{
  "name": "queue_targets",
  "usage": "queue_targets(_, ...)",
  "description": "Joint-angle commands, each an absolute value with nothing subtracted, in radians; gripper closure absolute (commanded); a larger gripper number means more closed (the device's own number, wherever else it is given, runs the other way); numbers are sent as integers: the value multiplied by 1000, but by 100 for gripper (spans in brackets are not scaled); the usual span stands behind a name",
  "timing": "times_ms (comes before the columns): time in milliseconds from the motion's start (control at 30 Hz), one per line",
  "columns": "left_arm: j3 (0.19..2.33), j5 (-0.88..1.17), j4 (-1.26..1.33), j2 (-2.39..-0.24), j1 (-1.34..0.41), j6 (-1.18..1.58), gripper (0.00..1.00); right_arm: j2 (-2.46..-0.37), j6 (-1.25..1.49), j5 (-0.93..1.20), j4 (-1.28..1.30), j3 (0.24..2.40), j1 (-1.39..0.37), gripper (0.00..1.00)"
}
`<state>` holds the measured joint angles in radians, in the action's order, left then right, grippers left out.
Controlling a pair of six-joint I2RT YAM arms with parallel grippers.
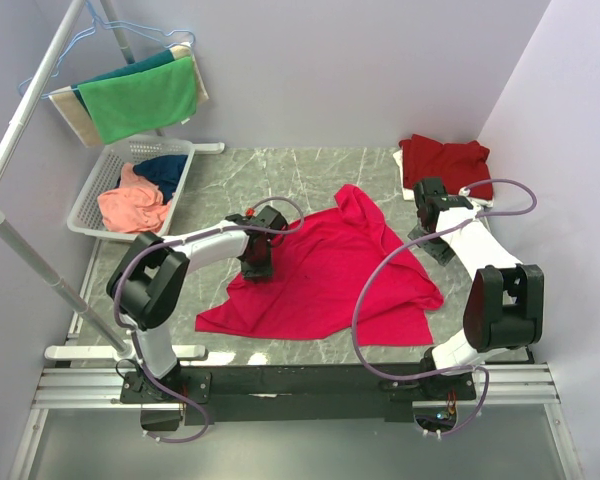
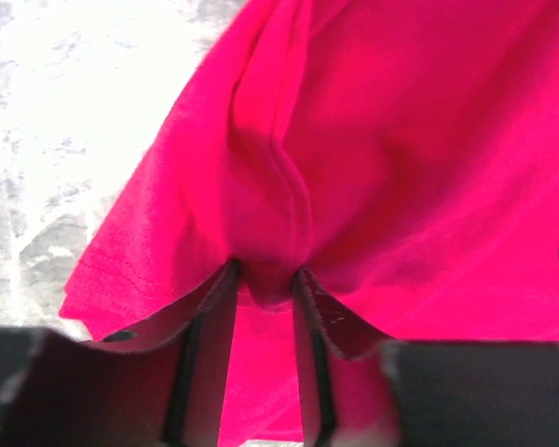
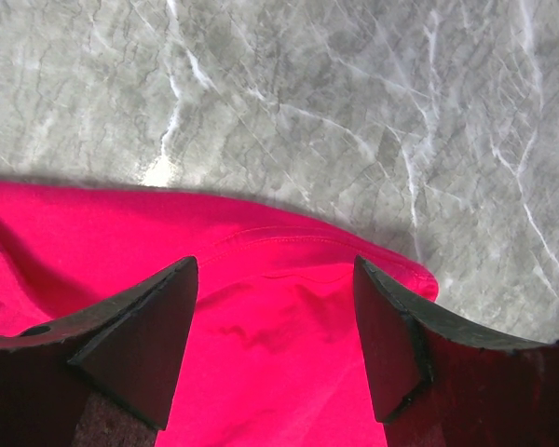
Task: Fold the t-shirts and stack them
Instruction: Flatten the tshirt out
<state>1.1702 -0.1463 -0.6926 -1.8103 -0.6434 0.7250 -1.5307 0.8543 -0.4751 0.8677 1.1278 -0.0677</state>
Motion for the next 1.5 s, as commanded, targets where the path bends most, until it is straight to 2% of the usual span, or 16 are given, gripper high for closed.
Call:
queue_targets(0,1192,-254,-771,-1793,-643,755,67,-1534,859,-477,862,1169,-72,26)
queue_targets(233,1285,-333,-865,-1714,-643,772,67,-1559,856,-449,850,1169,-74,28)
queue_targets(333,1298,-339,-877,-1697,-641,778,79,-1565,853,-443,847,1170,-74,29)
queue_targets(367,1298,-339,-879,-1695,-641,778,88,-1566,853,-442,845,1169,-74,29)
queue_targets(433,1289,-333,-870,-1697,-643,776,99,-1568,851,-442,845,1167,-72,30)
queue_targets(633,1272,-348,-870,-1677,-641,779,99,-1566,847,-434,842,1163,-75,30)
queue_targets(967,1356,-595,-1017,-1556,-614,865,99,-1594,672,-348,739,1227,-110,31)
queue_targets(1267,1299,-706,-1132,-1404,-526,985,99,-1857,505,-203,689,1534,-209,30)
queue_targets(1467,1267,-646,-1112,-1401,-500,940,99,-2127,416,-143,790,1929,-291,29)
